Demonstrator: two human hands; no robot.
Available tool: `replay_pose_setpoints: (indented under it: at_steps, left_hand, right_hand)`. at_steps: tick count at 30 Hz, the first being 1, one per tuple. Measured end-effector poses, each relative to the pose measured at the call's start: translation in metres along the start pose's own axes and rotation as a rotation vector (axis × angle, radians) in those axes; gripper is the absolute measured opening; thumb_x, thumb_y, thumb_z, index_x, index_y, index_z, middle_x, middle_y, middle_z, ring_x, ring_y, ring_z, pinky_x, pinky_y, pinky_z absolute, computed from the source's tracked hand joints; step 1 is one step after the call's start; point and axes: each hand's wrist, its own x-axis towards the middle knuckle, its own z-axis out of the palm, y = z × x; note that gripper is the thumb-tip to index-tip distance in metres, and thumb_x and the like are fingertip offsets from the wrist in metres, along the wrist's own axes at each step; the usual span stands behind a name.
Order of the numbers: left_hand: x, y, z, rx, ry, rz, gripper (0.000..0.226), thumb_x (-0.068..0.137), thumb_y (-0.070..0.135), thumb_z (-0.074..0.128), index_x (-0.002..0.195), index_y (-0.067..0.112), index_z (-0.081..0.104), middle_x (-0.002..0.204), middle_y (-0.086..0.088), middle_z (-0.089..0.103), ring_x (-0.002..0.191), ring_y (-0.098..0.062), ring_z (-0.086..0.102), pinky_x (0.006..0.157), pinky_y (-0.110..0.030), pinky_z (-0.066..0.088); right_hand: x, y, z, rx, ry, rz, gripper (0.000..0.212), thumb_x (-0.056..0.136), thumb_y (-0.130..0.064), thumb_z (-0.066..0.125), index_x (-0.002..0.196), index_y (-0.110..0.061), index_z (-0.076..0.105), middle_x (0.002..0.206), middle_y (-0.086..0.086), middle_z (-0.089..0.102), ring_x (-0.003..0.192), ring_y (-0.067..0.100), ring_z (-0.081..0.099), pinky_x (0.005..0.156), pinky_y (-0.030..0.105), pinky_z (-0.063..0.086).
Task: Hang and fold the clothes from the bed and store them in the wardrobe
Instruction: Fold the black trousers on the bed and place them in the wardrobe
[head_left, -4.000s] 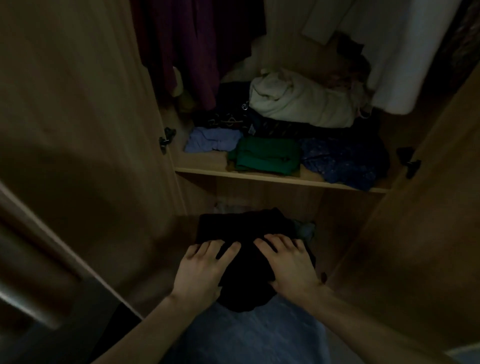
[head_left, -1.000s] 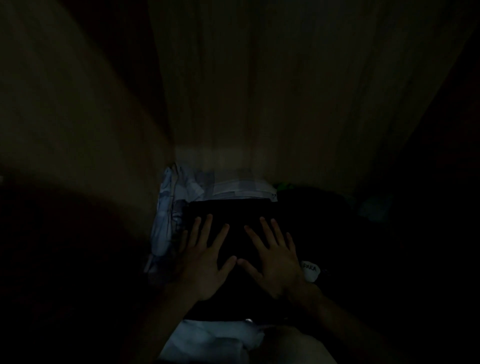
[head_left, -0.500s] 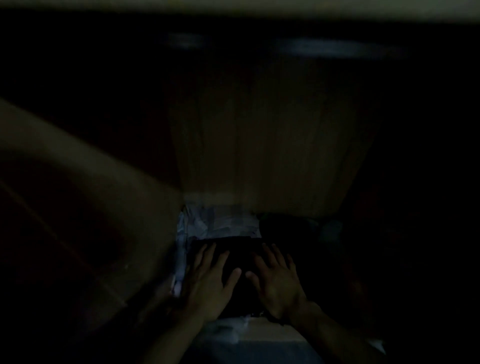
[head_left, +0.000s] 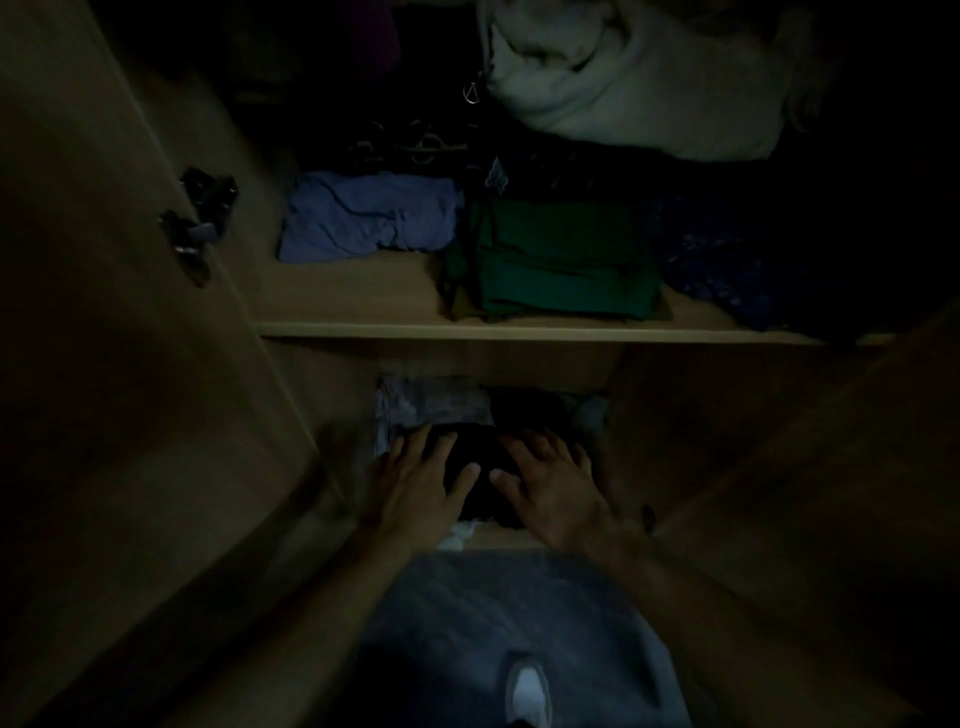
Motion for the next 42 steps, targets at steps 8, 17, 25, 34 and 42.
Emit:
replay_pose_setpoints:
  at_steps: [8,17,25,34,42]
  left_hand:
    - [-0.105,0.047,-0.085,-0.085,-0.059,0.022,0.073,0.089,0.075,0.011,0.149,0.036,0.026,0.162,-0.002,0.021,0.142,-0.028,0.032,0.111,-0.047,0.036]
    - [-0.18,0.09,-0.142,-0.006,0.119,0.067,0.068,0.091,0.075,0.012,0.147,0.04,0.025,0.157,-0.002,0.028,0.14,-0.031,0.03,0.107,-0.05,0.039]
    - [-0.264,0.147,-0.166,0.083,0.207,0.071,0.06,0.092,0.071,0.02,0.144,0.043,0.028,0.153,0.004,0.035,0.136,-0.028,0.037,0.108,-0.053,0.036]
    - [-0.331,0.203,-0.178,0.049,0.234,0.142,0.053,0.095,0.068,0.024,0.142,0.044,0.026,0.154,0.004,0.032,0.136,-0.028,0.037,0.107,-0.053,0.037]
    - [-0.365,0.22,-0.188,0.02,0.223,0.243,0.06,0.092,0.073,0.02,0.144,0.043,0.028,0.155,0.007,0.031,0.136,-0.025,0.036,0.108,-0.051,0.036]
  right_hand:
    - [-0.114,-0.05,-0.093,-0.042,0.007,0.039,0.056,0.098,-0.061,0.03,0.149,-0.039,0.027,0.152,0.001,0.035,0.138,0.029,0.032,0.11,0.055,0.03]
    - [-0.196,-0.05,-0.139,-0.123,0.124,-0.01,0.06,0.097,-0.065,0.026,0.151,-0.04,0.018,0.157,0.001,0.023,0.137,0.033,0.03,0.105,0.057,0.036]
    - [-0.299,-0.026,-0.173,-0.096,0.248,-0.076,0.062,0.096,-0.066,0.024,0.151,-0.039,0.017,0.155,0.002,0.028,0.14,0.03,0.028,0.106,0.056,0.036]
    - [-0.397,-0.007,-0.185,-0.002,0.306,-0.045,0.062,0.096,-0.066,0.026,0.151,-0.039,0.019,0.157,0.001,0.025,0.142,0.027,0.024,0.108,0.055,0.034]
    - [-0.441,-0.011,-0.2,0.076,0.377,-0.002,0.081,0.083,-0.078,0.012,0.152,-0.036,0.022,0.156,0.004,0.028,0.14,0.029,0.029,0.106,0.053,0.04]
